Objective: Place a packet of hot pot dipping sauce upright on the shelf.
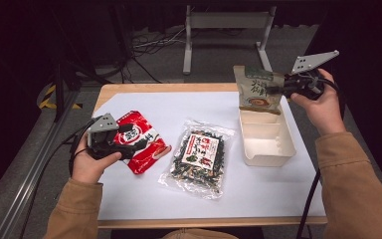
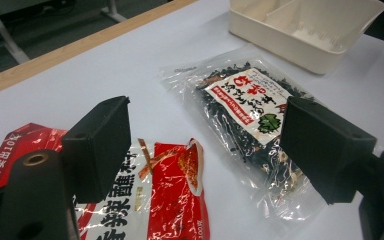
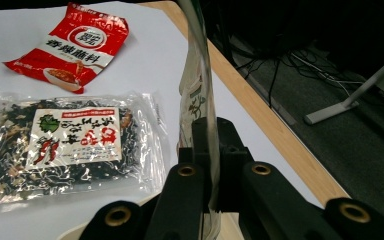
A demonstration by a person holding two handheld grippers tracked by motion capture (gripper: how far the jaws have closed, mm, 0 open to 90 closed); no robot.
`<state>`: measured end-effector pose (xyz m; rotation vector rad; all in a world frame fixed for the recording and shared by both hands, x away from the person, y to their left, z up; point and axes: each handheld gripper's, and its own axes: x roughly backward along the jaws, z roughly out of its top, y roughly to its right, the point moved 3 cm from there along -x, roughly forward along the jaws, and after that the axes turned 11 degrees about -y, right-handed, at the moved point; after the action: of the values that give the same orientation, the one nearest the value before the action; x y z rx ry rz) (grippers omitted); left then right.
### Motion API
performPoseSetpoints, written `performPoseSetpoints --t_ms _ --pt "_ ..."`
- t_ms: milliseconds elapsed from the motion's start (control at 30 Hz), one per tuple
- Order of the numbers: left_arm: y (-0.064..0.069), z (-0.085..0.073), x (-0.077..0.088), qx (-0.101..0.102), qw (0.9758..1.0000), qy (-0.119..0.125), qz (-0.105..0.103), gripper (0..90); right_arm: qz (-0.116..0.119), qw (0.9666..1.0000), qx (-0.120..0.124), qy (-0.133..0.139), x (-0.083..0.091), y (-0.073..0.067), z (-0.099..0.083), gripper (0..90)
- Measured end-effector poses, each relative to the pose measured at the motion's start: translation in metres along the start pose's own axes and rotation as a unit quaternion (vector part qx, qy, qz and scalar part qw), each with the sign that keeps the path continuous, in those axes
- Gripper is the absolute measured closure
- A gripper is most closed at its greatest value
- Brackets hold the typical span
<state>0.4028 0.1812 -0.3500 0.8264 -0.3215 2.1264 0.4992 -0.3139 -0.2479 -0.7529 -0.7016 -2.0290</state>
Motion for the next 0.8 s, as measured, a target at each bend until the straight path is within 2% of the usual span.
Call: performPoseSetpoints --t_ms 200,333,500,700,800 --pt "-0.004 -0.004 -0.003 0.011 0.9999 0.001 0.003 19.6 -0.012 0.9997 -0.019 0.008 -0.002 0.020 -0.007 89.4" --pt "-0.006 -0.006 -0.006 0.012 0.9999 -0.002 0.003 19.7 -0.021 0.9994 -0.019 0.020 -0.005 0.030 -0.012 89.4" --pt "-0.009 -0.009 -0.011 0.017 0.9998 -0.010 -0.002 19.6 -0.014 0.9994 -0.018 0.024 -0.011 0.038 -0.016 89.4" --pt "-0.012 -0.011 -0.011 0.013 0.9999 -0.009 0.003 19.7 -0.009 0.9997 -0.020 0.015 -0.023 0.044 -0.023 89.4" --pt "-0.013 -0.013 -0.011 0.019 0.9998 -0.010 0.007 19.7 -0.006 0.9997 -0.023 0.006 -0.030 0.046 -0.028 89.4"
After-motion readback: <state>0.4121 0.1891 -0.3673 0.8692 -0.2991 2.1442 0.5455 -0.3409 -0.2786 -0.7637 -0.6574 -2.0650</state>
